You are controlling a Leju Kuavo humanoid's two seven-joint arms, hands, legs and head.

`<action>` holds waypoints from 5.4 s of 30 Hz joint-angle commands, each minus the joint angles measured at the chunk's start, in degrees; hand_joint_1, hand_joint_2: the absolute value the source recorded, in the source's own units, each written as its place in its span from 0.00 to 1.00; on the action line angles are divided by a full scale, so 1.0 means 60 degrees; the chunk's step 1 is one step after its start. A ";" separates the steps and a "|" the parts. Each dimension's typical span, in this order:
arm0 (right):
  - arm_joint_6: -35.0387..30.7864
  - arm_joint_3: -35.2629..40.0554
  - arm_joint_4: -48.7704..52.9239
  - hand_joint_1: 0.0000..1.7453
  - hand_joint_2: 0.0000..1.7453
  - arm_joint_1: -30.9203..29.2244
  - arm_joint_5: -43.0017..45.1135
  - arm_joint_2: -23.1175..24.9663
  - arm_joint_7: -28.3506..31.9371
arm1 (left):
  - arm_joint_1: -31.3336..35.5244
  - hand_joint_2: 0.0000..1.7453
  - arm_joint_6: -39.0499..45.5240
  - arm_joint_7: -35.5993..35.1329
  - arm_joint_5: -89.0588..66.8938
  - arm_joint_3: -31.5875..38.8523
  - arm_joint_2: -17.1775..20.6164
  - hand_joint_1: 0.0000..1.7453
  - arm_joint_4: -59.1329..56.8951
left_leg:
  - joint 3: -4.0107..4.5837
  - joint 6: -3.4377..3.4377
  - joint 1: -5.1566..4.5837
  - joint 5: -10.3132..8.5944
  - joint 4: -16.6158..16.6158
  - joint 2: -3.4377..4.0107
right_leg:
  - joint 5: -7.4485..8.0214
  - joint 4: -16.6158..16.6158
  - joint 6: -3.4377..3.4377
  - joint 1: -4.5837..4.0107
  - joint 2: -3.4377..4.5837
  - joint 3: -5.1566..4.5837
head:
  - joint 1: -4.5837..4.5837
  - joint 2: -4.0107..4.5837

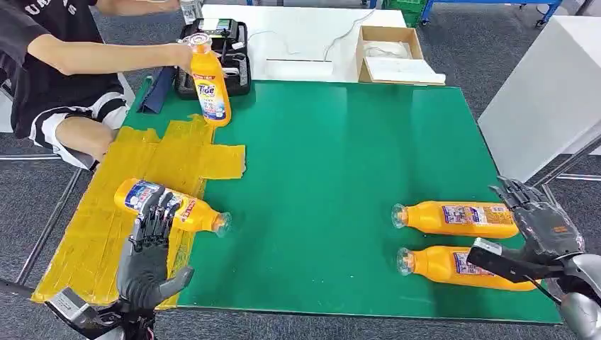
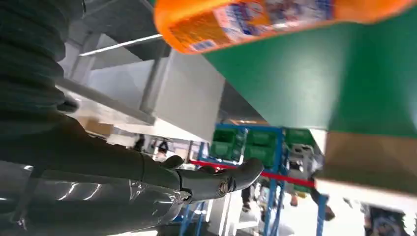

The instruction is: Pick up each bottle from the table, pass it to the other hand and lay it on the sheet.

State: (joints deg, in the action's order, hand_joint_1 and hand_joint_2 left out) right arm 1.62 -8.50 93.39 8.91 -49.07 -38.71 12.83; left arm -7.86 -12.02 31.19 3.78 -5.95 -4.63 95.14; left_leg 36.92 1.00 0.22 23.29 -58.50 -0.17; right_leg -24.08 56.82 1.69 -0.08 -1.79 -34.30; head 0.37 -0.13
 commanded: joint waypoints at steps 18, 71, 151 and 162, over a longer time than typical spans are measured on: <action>0.0129 0.1150 -0.3483 0.00 1.00 -0.1612 -0.1246 0.0062 -0.0512 | 0.0336 1.00 -0.0212 -0.0257 0.0340 0.0105 -0.0185 0.00 -0.1451 | -0.0043 -0.0006 0.0002 0.0003 0.0016 0.0012 | 0.0002 -0.0023 0.0002 0.0001 0.0028 0.0045 | 0.0000 0.0000; 0.1059 0.5180 -1.1444 1.00 1.00 -0.6995 -0.2163 0.1915 -0.0539 | 0.1681 1.00 0.0045 -0.0473 0.0823 -0.0176 -0.0462 0.00 -0.4430 | -0.0119 0.0025 0.0011 -0.0034 0.0018 0.0028 | 0.0035 -0.0034 0.0030 -0.0007 0.0027 0.0115 | -0.0007 0.0000; -0.0037 0.6461 -0.5300 1.00 1.00 -0.3309 0.7898 0.7907 0.1915 | 0.3620 1.00 0.1938 -0.1651 -0.0155 -0.4093 0.0158 0.00 -0.2900 | -0.0005 0.0021 0.0006 -0.0049 0.0012 0.0014 | 0.0039 -0.0002 0.0010 -0.0003 0.0010 -0.0001 | -0.0007 0.0000; -0.2872 0.7950 -0.4401 1.00 1.00 -0.3520 0.4492 0.7595 0.2141 | 0.3603 1.00 0.2080 -0.1605 0.0125 -0.4041 0.0128 0.00 -0.3310 | 0.0009 0.0023 0.0006 -0.0050 0.0009 0.0013 | 0.0040 0.0003 0.0010 -0.0003 0.0002 -0.0017 | -0.0004 0.0000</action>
State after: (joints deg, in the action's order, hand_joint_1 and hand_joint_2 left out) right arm -8.55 32.09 67.04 -9.10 -13.87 9.22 25.68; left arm 11.46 0.72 21.81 3.50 -29.00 -5.44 79.87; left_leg 37.07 1.17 0.26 22.98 -58.47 -0.16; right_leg -23.84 56.86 1.75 -0.12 -1.93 -34.48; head 0.35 -0.13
